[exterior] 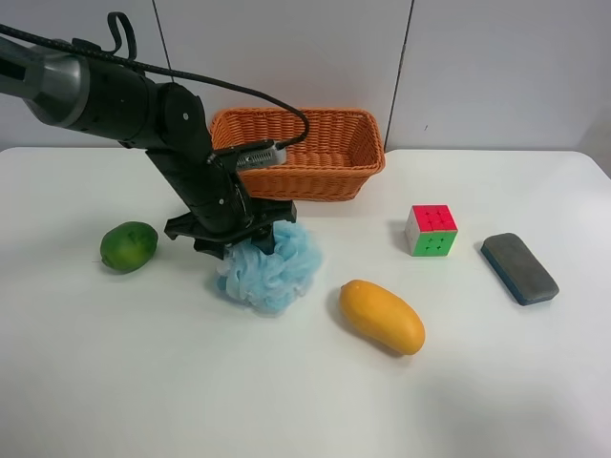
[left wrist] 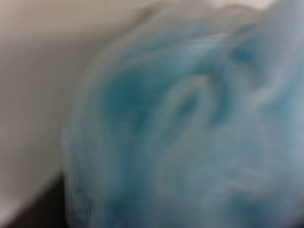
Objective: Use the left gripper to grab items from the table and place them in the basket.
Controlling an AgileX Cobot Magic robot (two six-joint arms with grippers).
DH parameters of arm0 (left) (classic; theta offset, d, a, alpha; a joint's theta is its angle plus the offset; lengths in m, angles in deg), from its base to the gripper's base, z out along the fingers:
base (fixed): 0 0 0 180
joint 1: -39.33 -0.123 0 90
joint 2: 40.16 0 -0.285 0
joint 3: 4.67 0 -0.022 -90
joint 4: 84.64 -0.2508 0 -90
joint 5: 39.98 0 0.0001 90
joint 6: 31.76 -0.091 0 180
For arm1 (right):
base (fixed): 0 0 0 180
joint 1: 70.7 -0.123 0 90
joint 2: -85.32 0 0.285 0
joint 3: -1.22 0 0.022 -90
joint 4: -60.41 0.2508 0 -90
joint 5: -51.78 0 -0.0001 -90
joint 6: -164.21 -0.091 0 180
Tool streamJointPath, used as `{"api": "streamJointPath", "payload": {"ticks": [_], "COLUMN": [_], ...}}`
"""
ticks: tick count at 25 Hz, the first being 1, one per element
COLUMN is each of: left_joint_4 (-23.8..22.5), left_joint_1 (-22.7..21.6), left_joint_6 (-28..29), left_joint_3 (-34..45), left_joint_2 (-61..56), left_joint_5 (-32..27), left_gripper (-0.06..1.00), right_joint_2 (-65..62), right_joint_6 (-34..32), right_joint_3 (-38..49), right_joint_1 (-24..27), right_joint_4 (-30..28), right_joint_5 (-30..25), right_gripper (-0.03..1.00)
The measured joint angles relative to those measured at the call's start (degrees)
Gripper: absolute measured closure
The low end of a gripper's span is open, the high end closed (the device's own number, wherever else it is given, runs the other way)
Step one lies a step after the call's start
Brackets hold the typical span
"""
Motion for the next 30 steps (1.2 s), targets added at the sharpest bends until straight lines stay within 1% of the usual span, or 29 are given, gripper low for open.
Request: {"api": "streamJointPath", "payload": {"ticks": [1,2,7,11,14,21,23,26,30], "left_joint_4": [-0.1,-0.1,-0.5,-0.6,-1.4,-2.3,-3.6,-7.2,-10.8], "left_joint_1": [0.0,0.0,0.0,-0.6,-1.7,-5.0,-5.7,-6.3,-6.3], "left_joint_6": [-0.2,-0.2,-0.2,-0.3,-0.4,-0.4,-0.4,-0.4,-0.6], "left_joint_3": [0.0,0.0,0.0,0.0,0.2,-0.3,-2.6,-8.6,-16.7], "left_joint_2": [0.0,0.0,0.0,-1.2,-3.9,-12.8,-13.9,-14.1,-14.0], "left_joint_5": [0.0,0.0,-0.2,-2.0,-4.7,-7.8,-10.0,-13.3,-14.5], "left_gripper": [0.72,0.78,0.79,0.79,0.79,0.79,0.79,0.79,0.79], "right_joint_2": [0.0,0.0,0.0,0.0,0.0,0.0,0.0,0.0,0.0], "right_joint_6": [0.0,0.0,0.0,0.0,0.0,0.0,0.0,0.0,0.0], "right_joint_3": [0.0,0.0,0.0,0.0,0.0,0.0,0.0,0.0,0.0], "right_joint_1": [0.0,0.0,0.0,0.0,0.0,0.0,0.0,0.0,0.0], "right_joint_4": [0.0,0.0,0.0,0.0,0.0,0.0,0.0,0.0,0.0], "right_joint_5": [0.0,0.0,0.0,0.0,0.0,0.0,0.0,0.0,0.0], "right_gripper": [-0.02,-0.02,-0.02,-0.02,-0.02,-0.02,-0.02,-0.02,-0.02]}}
